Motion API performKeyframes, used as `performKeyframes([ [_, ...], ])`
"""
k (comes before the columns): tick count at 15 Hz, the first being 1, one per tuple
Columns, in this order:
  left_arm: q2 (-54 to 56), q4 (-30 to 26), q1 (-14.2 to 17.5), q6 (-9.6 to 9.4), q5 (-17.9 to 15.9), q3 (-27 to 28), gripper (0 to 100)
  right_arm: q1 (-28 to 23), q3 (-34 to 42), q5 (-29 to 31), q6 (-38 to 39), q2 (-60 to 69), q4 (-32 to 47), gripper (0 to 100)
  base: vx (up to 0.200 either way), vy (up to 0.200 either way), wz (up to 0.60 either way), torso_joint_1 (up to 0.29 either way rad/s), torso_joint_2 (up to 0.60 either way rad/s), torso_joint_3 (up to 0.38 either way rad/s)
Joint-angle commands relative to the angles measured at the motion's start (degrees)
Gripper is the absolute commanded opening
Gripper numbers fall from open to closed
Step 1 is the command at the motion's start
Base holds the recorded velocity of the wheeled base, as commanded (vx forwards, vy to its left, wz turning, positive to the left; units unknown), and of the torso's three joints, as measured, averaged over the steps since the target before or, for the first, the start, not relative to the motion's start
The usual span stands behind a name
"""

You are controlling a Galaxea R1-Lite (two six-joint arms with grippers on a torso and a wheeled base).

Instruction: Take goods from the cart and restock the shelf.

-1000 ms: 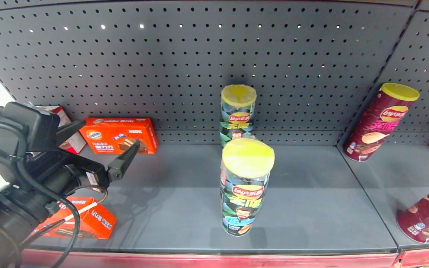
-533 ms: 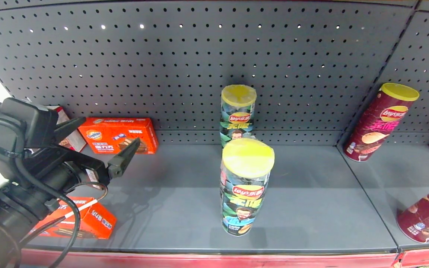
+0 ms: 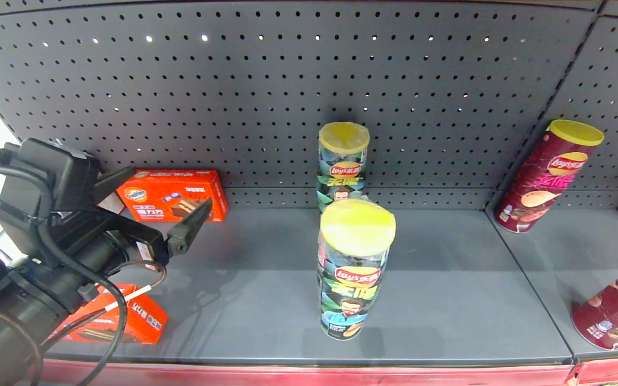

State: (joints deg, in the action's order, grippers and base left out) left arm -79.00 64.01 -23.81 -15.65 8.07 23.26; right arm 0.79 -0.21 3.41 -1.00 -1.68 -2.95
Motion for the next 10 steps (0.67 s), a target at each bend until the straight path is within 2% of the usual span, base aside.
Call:
performKeyframes([
  [1, -0.37, 0.06, -0.10, 0.01, 0.02, 0.12, 100, -0.79, 0.21, -4.29, -0.76, 1.68, 0.75, 100, 0.000, 0.000, 0.00, 0.000, 0.00, 0.000],
  [2, -0.37, 0.06, -0.10, 0.01, 0.02, 0.12, 100, -0.79, 0.21, -4.03, -0.76, 1.68, 2.86, 100, 0.000, 0.000, 0.00, 0.000, 0.00, 0.000],
  [3, -0.28, 0.06, -0.19, 0.10, 0.02, 0.03, 100, -1.06, 0.03, -0.07, 1.79, 1.59, 3.48, 100, 0.000, 0.000, 0.00, 0.000, 0.00, 0.000],
  [4, -0.19, 0.24, -0.63, 0.10, -0.07, 0.12, 100, -1.06, 0.03, 0.63, 1.70, 1.51, 3.57, 100, 0.000, 0.000, 0.00, 0.000, 0.00, 0.000],
  [8, 2.09, -0.03, -0.63, 0.18, -0.86, -0.58, 100, -0.79, 0.21, 0.37, 1.00, 1.68, 3.13, 100, 0.000, 0.000, 0.00, 0.000, 0.00, 0.000],
  [10, 8.07, -0.64, -0.71, 0.45, -0.86, -3.84, 100, -0.79, 0.21, 0.37, 1.00, 1.68, 3.13, 100, 0.000, 0.000, 0.00, 0.000, 0.00, 0.000],
])
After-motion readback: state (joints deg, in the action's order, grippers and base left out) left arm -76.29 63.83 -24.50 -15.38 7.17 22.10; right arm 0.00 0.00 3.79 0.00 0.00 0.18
